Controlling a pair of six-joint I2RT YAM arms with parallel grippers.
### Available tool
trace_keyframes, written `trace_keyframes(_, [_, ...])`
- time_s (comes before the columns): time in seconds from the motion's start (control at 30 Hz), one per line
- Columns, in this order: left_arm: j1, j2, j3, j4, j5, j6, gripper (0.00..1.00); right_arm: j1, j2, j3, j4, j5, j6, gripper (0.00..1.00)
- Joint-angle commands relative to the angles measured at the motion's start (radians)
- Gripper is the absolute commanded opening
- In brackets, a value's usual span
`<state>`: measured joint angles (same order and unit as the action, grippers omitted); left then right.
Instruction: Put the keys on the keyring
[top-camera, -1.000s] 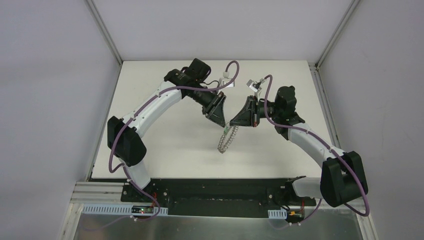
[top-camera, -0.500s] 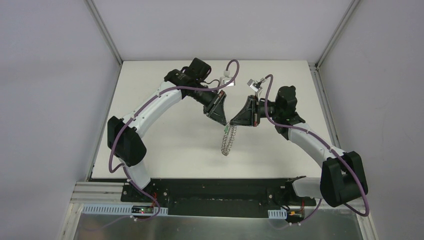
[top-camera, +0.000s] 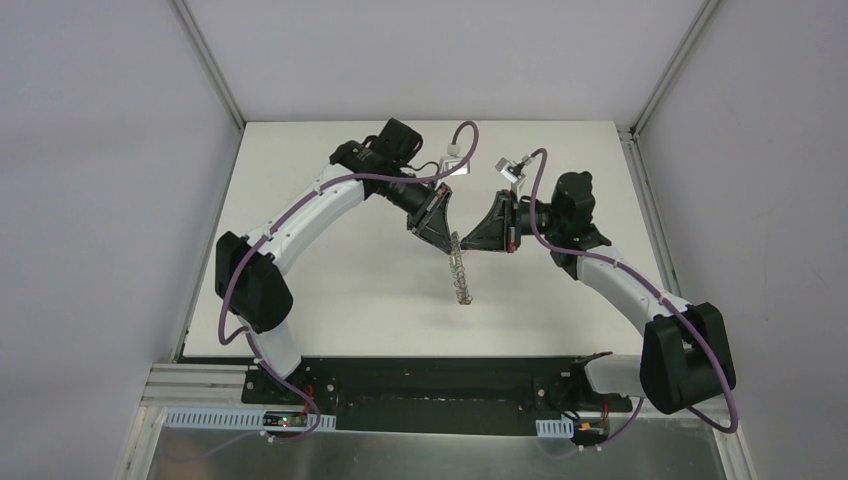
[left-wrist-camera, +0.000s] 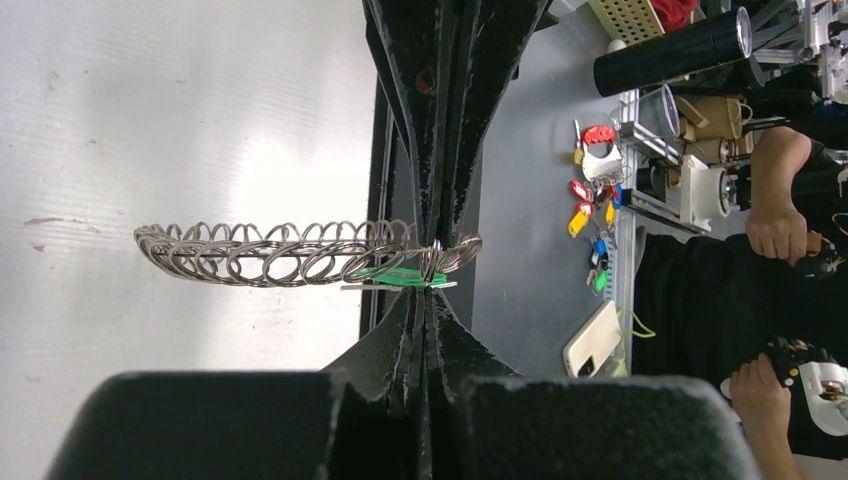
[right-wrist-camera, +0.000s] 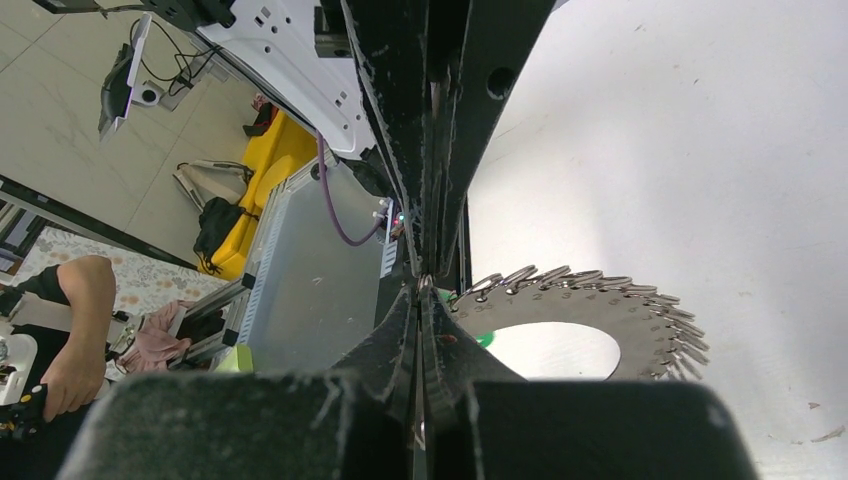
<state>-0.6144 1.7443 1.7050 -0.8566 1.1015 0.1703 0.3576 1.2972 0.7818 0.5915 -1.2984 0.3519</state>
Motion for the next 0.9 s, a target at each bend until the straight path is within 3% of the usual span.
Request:
trace_keyframes(0.0, [-0.001, -0.016, -0.031, -0.016, 0.060, 0.022, 0.00, -0.015, -0.012, 0.022, 0.062, 0.000, 0.004, 0.00])
trace_keyframes(0.6, [-0.011, 0.014, -0.027, 0.086, 0.074, -0.086, 0.00, -0.017, -0.019, 0.015, 0.068, 0.005, 0.003, 0.00])
trace_keyframes(0.87, [-0.010, -0.017, -0.011, 0.028, 0.037, -0.013, 0.27, -0.018, -0.019, 0.014, 0.067, 0.000, 0.001, 0.00])
